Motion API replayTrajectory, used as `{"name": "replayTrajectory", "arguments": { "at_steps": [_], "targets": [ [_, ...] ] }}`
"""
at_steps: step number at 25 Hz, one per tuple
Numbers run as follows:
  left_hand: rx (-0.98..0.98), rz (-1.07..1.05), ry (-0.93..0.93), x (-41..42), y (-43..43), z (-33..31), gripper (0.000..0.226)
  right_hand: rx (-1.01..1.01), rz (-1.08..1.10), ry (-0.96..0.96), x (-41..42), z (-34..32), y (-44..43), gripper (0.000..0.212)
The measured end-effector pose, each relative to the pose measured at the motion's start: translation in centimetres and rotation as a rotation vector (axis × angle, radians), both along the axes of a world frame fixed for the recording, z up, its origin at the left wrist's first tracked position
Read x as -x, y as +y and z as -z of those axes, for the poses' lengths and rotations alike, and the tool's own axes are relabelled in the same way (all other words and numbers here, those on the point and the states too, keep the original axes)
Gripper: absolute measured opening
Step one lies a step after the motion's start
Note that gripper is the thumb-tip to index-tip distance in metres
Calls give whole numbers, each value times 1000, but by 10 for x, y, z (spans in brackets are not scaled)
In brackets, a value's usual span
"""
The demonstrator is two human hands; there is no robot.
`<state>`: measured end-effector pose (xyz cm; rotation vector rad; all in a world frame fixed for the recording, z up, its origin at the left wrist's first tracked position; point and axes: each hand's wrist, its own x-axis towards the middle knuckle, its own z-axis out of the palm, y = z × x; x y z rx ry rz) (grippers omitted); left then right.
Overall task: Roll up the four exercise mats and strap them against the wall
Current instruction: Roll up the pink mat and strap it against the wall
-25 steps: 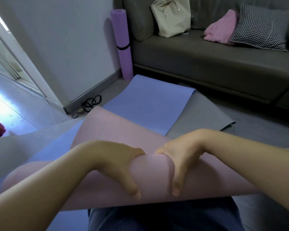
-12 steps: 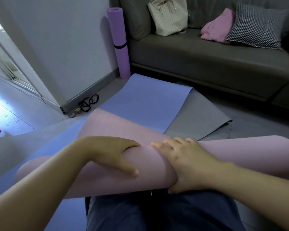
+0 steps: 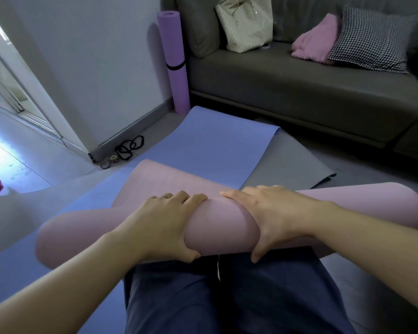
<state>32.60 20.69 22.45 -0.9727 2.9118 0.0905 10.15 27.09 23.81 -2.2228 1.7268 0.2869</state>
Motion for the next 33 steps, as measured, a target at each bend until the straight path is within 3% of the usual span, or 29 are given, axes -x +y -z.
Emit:
{"name": "replayTrajectory", "arguments": {
  "at_steps": [3, 5, 10, 16, 19, 21, 25, 27, 30, 33],
  "targets": [
    [39, 12, -3, 11, -12, -15, 89, 87, 18, 40, 10, -10, -4, 96],
    [164, 14, 3, 26, -34, -37, 86, 196, 56, 40, 19, -27, -23, 86],
    [559, -44, 78, 80, -102, -150, 91, 596, 109, 198, 66, -139, -91, 99],
    [925, -134, 265, 116, -138, -283, 95, 1073, 139, 411, 103, -276, -128, 95],
    [1090, -145, 404, 121, -138, -309, 96, 1386, 86, 433, 108, -304, -129, 87],
    [1159, -112, 511, 116, -130, -299, 97, 1488, 38, 393, 104, -296, -122, 84],
    [1017, -63, 553, 87, -87, -202, 97, 1388, -34, 309, 83, -197, -85, 90],
    [871, -79, 457, 69, -57, -137, 96, 1222, -25, 253, 68, -129, -59, 95],
    [634, -116, 300, 42, -11, -48, 91, 966, 8, 154, 41, -34, -15, 84],
    [482, -111, 173, 26, 23, 3, 79, 746, 31, 136, 24, 23, 17, 80]
  ]
}}
